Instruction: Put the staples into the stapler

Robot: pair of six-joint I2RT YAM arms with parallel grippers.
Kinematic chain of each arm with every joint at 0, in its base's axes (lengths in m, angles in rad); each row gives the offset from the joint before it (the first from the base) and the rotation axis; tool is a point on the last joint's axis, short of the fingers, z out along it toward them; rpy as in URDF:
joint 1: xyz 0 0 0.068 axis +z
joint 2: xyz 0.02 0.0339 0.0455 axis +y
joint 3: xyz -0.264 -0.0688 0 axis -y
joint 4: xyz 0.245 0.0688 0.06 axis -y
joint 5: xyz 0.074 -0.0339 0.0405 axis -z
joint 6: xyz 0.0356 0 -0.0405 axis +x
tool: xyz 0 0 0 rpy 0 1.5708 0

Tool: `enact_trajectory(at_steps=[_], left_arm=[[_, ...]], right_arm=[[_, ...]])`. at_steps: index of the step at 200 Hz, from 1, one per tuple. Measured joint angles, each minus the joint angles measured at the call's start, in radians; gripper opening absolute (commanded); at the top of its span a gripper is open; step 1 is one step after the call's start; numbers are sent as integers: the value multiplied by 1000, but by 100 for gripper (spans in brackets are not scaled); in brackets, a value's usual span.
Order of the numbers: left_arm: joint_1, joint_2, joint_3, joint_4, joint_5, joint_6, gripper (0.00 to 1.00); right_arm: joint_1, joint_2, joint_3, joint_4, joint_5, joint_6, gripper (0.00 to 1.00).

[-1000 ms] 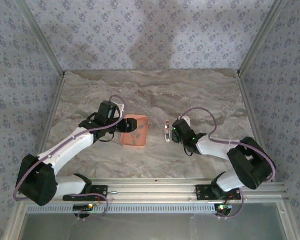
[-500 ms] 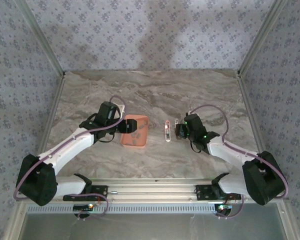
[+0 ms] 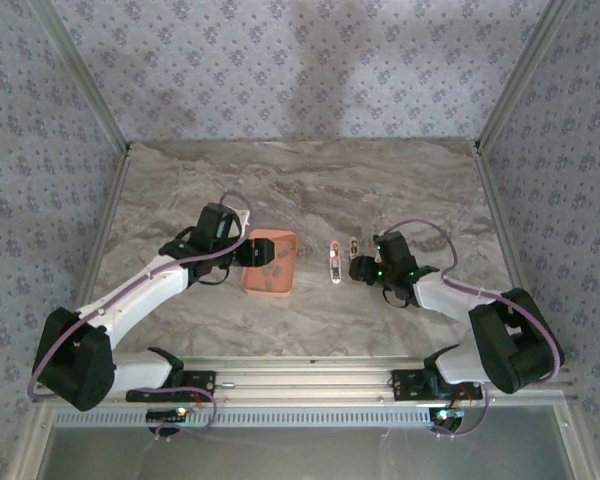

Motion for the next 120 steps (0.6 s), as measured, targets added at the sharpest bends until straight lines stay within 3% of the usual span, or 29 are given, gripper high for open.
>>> enact_trajectory(at_steps=[120], left_arm=[[0, 31, 0, 0, 4, 0, 66]], right_arm=[[-27, 70, -3, 73, -83, 14, 48]])
